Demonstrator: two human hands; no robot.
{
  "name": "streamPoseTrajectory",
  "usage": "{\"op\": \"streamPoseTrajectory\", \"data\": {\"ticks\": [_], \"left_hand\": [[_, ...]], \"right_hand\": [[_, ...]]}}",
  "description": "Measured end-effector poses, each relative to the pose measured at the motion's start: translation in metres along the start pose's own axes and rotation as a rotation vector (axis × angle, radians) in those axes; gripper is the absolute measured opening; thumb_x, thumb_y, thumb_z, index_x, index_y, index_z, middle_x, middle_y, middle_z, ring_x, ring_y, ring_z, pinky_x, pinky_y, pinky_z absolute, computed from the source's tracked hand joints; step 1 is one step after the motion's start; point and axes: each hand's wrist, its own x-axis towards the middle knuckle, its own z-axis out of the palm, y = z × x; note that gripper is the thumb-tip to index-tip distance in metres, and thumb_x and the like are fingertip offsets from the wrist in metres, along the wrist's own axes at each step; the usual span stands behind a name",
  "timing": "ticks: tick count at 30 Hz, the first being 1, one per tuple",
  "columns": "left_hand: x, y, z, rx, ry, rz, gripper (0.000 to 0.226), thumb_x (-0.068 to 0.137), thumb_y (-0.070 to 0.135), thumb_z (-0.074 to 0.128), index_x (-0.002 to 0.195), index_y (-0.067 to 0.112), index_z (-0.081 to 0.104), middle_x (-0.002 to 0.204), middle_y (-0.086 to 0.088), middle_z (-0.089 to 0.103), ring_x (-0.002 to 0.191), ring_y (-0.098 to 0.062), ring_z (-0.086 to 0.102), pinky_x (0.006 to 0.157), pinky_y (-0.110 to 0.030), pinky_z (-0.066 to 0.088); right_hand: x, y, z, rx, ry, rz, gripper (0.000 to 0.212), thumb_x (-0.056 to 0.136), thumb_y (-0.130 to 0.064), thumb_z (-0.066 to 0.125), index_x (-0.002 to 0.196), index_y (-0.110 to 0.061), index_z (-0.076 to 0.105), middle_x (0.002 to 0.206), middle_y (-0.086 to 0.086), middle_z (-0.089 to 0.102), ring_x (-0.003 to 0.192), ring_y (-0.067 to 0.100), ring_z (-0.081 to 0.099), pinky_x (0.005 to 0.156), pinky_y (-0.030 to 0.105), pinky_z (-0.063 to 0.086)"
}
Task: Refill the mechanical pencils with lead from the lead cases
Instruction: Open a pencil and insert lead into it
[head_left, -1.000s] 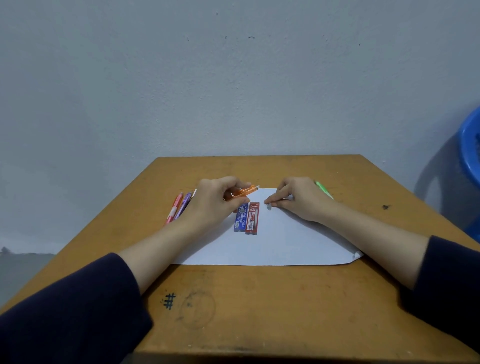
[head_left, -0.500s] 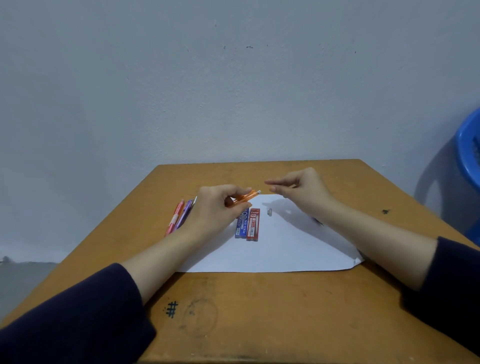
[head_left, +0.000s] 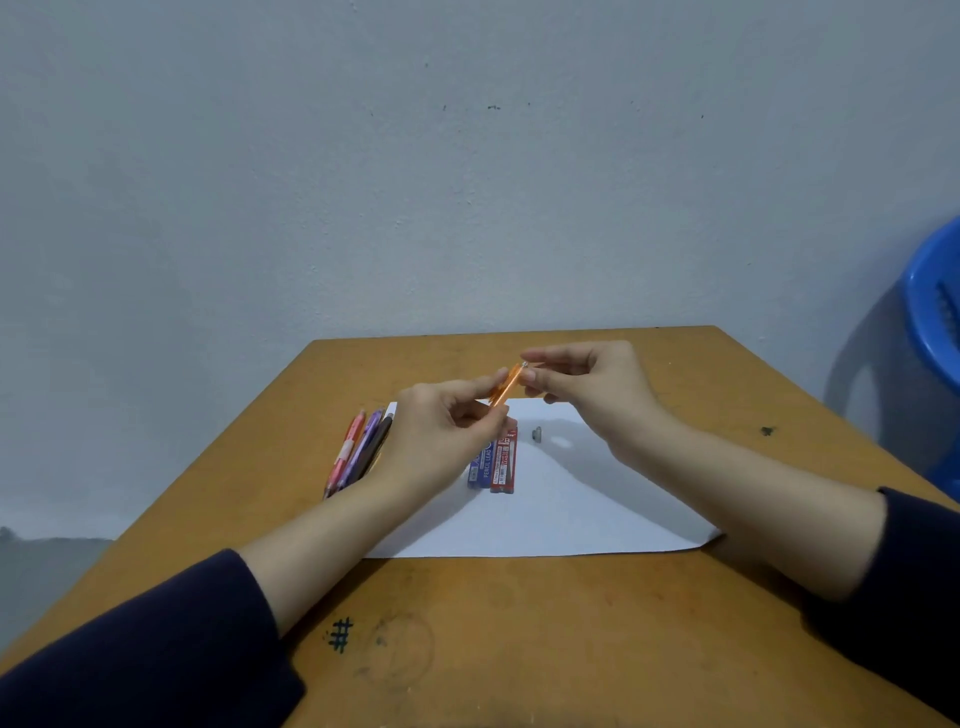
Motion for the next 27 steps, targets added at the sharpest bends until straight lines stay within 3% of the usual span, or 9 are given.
{"op": "streamPoseTrajectory", "data": {"ticks": [6, 12, 14, 17, 18, 21, 23, 27], "left_hand": [[-0.003, 0.012, 0.007, -0.287, -0.021, -0.163, 0.033, 0.085, -0.004, 0.065, 0.106, 0.022, 0.068, 0.081, 0.000, 0.075, 0.080, -0.015, 0.073, 0.068, -0.020, 0.056], [-0.002, 0.009, 0.004, -0.210, -0.034, -0.115, 0.023, 0.087, 0.008, 0.067, 0.097, 0.028, 0.070, 0.085, 0.008, 0.075, 0.084, -0.010, 0.072, 0.072, -0.021, 0.055], [0.000, 0.003, 0.001, -0.058, -0.038, -0.096, 0.018, 0.089, 0.019, 0.065, 0.104, 0.029, 0.070, 0.099, 0.007, 0.074, 0.091, -0.007, 0.069, 0.078, -0.022, 0.055], [0.004, -0.005, -0.004, 0.295, -0.085, -0.052, 0.028, 0.093, 0.029, 0.059, 0.120, 0.026, 0.066, 0.120, 0.013, 0.063, 0.109, 0.001, 0.058, 0.083, -0.008, 0.044], [0.005, -0.008, -0.005, 0.369, -0.111, -0.041, 0.031, 0.094, 0.030, 0.057, 0.124, 0.026, 0.063, 0.127, 0.012, 0.060, 0.117, 0.000, 0.053, 0.087, -0.009, 0.041], [0.008, -0.015, -0.009, 0.562, -0.216, -0.022, 0.041, 0.097, 0.030, 0.050, 0.137, 0.022, 0.050, 0.145, 0.005, 0.045, 0.137, -0.006, 0.034, 0.108, -0.021, 0.026], [0.011, -0.021, -0.011, 0.711, -0.260, -0.027, 0.045, 0.100, 0.030, 0.045, 0.143, 0.020, 0.042, 0.153, 0.003, 0.033, 0.143, -0.008, 0.023, 0.114, -0.024, 0.016], [0.020, -0.031, -0.017, 0.886, -0.328, -0.068, 0.046, 0.102, 0.030, 0.034, 0.147, 0.020, 0.033, 0.158, 0.002, 0.021, 0.146, -0.011, 0.013, 0.119, -0.038, 0.011]], "right_hand": [[-0.005, 0.001, 0.006, 0.108, 0.034, 0.107, 0.013, 0.083, -0.005, 0.069, 0.090, -0.016, 0.069, 0.075, 0.005, 0.069, 0.068, 0.011, 0.063, 0.063, 0.018, 0.047], [0.001, -0.004, 0.002, 0.248, 0.048, 0.196, 0.012, 0.086, 0.002, 0.063, 0.096, -0.004, 0.068, 0.074, 0.010, 0.065, 0.066, 0.016, 0.060, 0.061, 0.020, 0.049], [0.006, -0.005, -0.002, 0.234, 0.068, 0.213, 0.014, 0.087, 0.003, 0.061, 0.100, 0.000, 0.067, 0.075, 0.012, 0.062, 0.064, 0.017, 0.057, 0.059, 0.019, 0.051], [0.013, -0.004, -0.012, 0.117, 0.072, 0.246, 0.017, 0.089, 0.002, 0.059, 0.103, 0.002, 0.067, 0.074, 0.010, 0.061, 0.062, 0.017, 0.055, 0.057, 0.019, 0.052], [0.015, -0.002, -0.015, 0.067, 0.065, 0.260, 0.017, 0.089, 0.002, 0.059, 0.104, 0.001, 0.067, 0.074, 0.010, 0.061, 0.062, 0.016, 0.055, 0.056, 0.019, 0.052], [0.018, 0.004, -0.022, -0.081, 0.038, 0.312, 0.017, 0.088, 0.003, 0.060, 0.103, 0.002, 0.067, 0.074, 0.012, 0.061, 0.062, 0.016, 0.055, 0.055, 0.019, 0.052], [0.020, 0.010, -0.023, -0.159, 0.031, 0.341, 0.016, 0.088, 0.003, 0.061, 0.103, 0.003, 0.067, 0.075, 0.014, 0.062, 0.061, 0.018, 0.056, 0.055, 0.020, 0.053], [0.020, 0.020, -0.021, -0.274, 0.029, 0.362, 0.012, 0.087, 0.000, 0.063, 0.097, 0.001, 0.070, 0.071, 0.013, 0.065, 0.055, 0.016, 0.057, 0.056, 0.020, 0.053]]}}
